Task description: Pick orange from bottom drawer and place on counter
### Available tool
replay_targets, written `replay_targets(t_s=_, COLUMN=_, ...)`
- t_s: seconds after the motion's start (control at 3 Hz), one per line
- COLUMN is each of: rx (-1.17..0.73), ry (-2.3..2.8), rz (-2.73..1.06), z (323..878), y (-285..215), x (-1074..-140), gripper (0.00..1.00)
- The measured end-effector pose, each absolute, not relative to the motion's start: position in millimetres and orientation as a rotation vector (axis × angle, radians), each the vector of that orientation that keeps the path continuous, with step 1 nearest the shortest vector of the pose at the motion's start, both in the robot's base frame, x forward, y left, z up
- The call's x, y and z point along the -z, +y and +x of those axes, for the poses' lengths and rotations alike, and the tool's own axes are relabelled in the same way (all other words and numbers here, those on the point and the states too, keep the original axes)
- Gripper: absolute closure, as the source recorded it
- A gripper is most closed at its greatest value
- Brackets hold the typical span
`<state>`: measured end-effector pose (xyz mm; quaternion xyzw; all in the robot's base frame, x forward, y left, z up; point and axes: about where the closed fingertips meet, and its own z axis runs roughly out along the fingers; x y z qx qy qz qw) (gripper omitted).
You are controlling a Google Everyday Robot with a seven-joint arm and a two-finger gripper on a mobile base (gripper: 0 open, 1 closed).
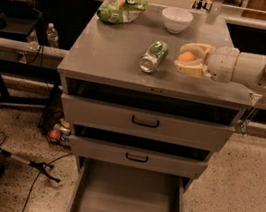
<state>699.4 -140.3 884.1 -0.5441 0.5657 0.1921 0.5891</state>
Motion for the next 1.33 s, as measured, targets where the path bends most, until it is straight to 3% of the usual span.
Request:
replay_targets(t_s=0.67, rx=-0.478, ry=1.416, rz=-1.200, z=724.2, y=-140.1, x=-862.1, gripper=1.00)
replay_targets(t_s=1.0, rx=-0.503, ry=1.442, rz=-1.181, z=731.1, y=-139.2, x=-853.5, gripper=0.87)
replay_targets(t_s=1.33, rx=-0.533, ry=1.456, rz=-1.171, z=735.2, y=-137.8, x=-846.4, gripper=0.64)
